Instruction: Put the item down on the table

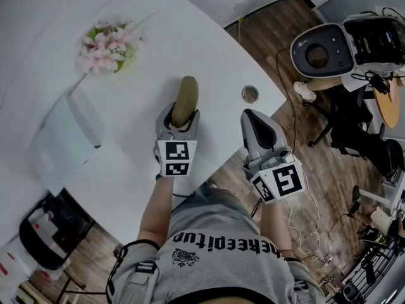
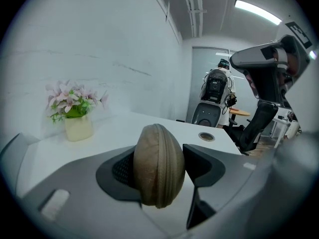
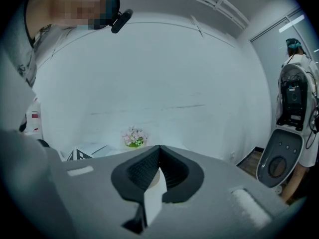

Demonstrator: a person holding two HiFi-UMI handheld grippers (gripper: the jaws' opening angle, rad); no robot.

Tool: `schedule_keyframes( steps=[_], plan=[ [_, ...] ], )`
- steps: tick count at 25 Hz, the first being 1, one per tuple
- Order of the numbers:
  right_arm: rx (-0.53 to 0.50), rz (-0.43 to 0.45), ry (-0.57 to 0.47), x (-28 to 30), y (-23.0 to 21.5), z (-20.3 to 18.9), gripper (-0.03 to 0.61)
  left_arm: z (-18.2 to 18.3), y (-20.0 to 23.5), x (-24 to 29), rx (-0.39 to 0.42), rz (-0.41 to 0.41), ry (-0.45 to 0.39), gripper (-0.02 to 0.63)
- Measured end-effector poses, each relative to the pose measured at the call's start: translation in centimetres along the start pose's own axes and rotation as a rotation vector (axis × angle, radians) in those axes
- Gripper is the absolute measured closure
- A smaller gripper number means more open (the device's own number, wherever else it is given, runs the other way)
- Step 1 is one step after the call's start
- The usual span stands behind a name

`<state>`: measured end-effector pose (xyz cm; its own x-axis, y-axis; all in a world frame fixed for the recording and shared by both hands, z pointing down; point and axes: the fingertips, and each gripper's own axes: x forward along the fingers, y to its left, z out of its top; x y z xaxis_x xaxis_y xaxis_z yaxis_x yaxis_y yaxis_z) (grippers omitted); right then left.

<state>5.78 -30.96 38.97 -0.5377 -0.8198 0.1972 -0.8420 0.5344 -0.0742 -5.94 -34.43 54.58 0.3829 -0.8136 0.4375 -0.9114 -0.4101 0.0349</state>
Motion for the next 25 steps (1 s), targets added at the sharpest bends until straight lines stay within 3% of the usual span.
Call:
schedule_keyframes(
  steps=[13,25],
  plan=[
    [-0.005,0.001,0.015,1.0,0.1,-0.3,0.583,-3.0,0.1,1.4,-0.018,-0.03,0.092,0.328],
    [-0.018,-0.003,0.011,0.7,0.4,-0.1,0.583,-3.3,0.0,1.6,0.012,-0.03,0.093,0.324]
  ],
)
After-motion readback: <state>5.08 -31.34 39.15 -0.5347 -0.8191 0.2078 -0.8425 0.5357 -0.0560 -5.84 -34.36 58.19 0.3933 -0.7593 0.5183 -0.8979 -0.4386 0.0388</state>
